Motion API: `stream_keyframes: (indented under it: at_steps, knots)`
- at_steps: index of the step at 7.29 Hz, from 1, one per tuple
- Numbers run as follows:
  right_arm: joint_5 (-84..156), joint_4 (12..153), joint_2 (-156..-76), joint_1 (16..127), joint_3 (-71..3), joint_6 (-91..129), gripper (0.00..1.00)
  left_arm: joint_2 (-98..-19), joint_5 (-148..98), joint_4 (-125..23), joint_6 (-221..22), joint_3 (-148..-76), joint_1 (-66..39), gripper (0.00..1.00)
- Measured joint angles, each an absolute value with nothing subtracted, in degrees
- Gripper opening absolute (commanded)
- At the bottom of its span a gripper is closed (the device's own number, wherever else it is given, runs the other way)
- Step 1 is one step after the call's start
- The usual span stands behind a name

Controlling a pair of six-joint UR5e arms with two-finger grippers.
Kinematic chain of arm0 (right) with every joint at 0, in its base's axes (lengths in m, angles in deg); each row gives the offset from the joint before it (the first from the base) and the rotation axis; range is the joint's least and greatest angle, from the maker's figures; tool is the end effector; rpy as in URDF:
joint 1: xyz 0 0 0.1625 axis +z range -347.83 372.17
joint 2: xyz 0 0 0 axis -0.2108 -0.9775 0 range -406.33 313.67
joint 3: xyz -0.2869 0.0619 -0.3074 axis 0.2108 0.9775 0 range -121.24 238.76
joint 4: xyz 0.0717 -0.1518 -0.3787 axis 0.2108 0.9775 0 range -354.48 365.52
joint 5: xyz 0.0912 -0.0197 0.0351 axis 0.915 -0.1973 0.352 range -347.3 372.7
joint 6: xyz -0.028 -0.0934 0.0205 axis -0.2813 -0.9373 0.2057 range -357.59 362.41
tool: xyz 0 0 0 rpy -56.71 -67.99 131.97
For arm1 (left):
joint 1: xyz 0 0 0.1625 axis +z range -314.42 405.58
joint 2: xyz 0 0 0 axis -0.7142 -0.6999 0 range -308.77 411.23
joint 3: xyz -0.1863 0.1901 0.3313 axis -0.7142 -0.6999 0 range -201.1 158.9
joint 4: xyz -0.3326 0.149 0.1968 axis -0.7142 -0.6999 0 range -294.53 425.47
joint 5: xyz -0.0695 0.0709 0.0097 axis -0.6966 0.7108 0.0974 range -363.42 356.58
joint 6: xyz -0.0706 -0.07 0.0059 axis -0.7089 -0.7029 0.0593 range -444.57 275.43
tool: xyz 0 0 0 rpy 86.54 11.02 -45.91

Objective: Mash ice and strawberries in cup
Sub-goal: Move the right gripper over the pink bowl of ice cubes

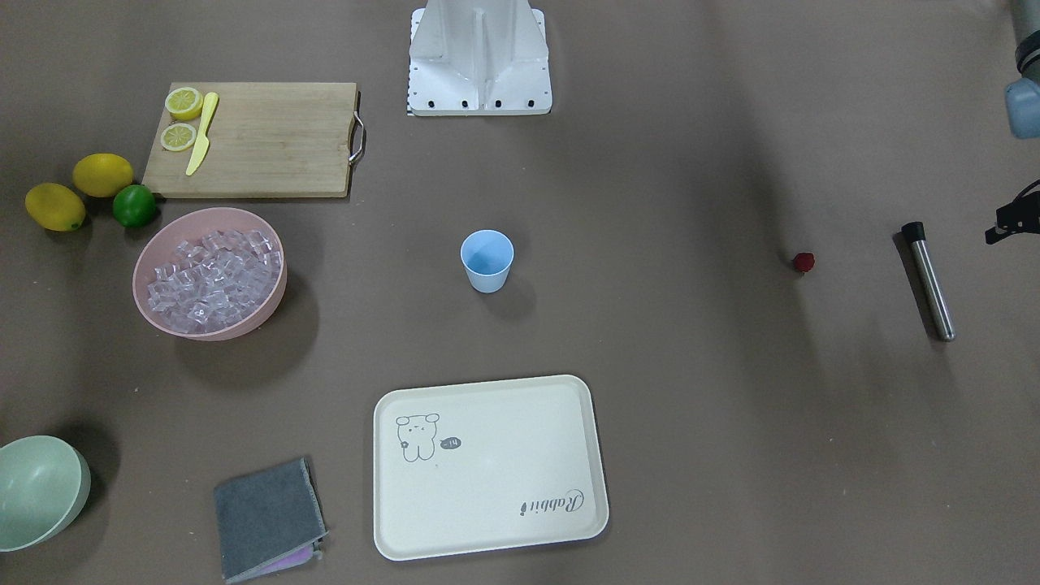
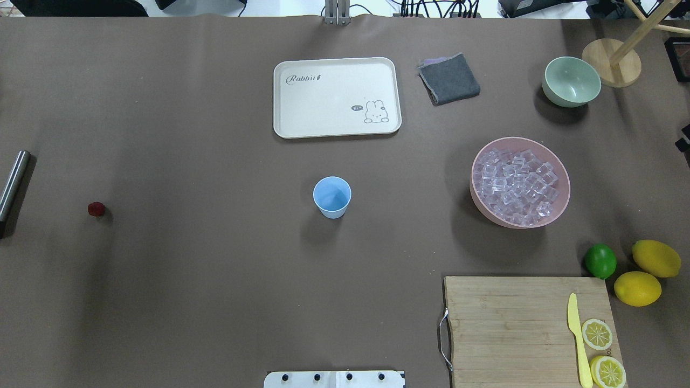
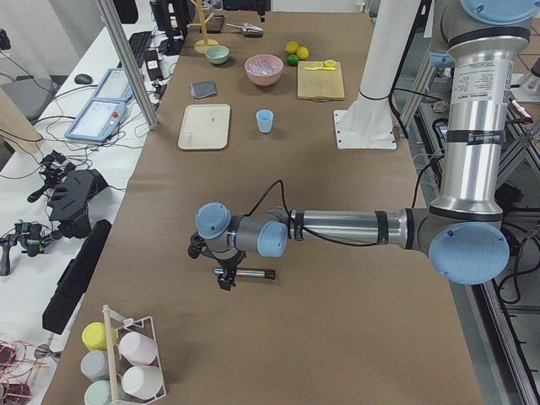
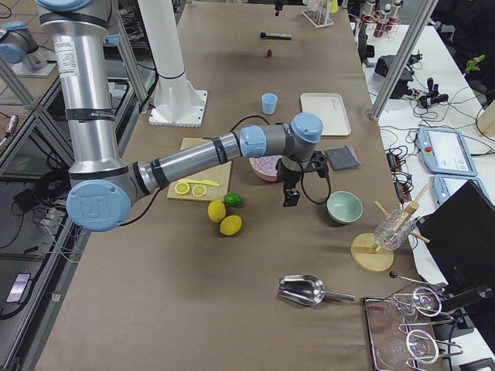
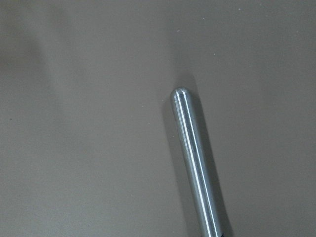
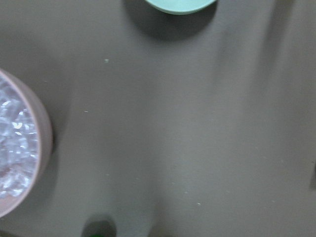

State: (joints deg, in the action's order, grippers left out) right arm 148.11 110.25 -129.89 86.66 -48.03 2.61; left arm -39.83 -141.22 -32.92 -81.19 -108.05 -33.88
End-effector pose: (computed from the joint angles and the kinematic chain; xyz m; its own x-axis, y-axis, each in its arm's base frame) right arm -0.0782 -0.5148 0.4846 0.6492 -0.2858 0.7049 0.2622 0.9540 0.1454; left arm 0.0341 -0.5086 0.6565 0.6335 0.2610 -0.7284 -0.2194 0.9634 0.1544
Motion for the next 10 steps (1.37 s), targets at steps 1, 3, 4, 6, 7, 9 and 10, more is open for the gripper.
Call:
stream_keyframes:
  at_steps: [1, 3, 4, 6, 7, 9, 10]
  knots:
    - [149.7, 110.3, -128.9, 84.6, -49.7, 3.0, 0.99, -39.8, -141.2, -32.9, -81.2, -108.1, -33.9, 0.98]
    - [151.2, 110.1, -126.1, 80.7, -51.3, 4.6, 0.99, -39.8, -141.2, -33.0, -81.2, -108.1, -33.9, 0.98]
    - [151.3, 110.0, -124.2, 78.4, -51.6, 6.3, 0.99, -39.7, -141.2, -33.0, -81.2, -108.1, -33.9, 0.98]
    - [150.9, 109.5, -121.1, 74.2, -51.3, 7.9, 0.99, -39.7, -141.2, -32.9, -81.2, -108.2, -34.0, 0.98]
    - [150.4, 109.1, -119.6, 72.1, -50.6, 7.9, 0.99, -39.7, -141.2, -32.9, -81.1, -108.2, -34.0, 0.98]
    - [149.7, 108.0, -117.9, 69.7, -48.7, 7.2, 0.99, -39.7, -141.2, -32.7, -81.1, -108.1, -34.0, 0.98]
    - [149.1, 106.7, -117.6, 68.8, -47.5, 7.0, 0.99, -39.7, -141.2, -32.7, -81.1, -108.0, -34.0, 0.98]
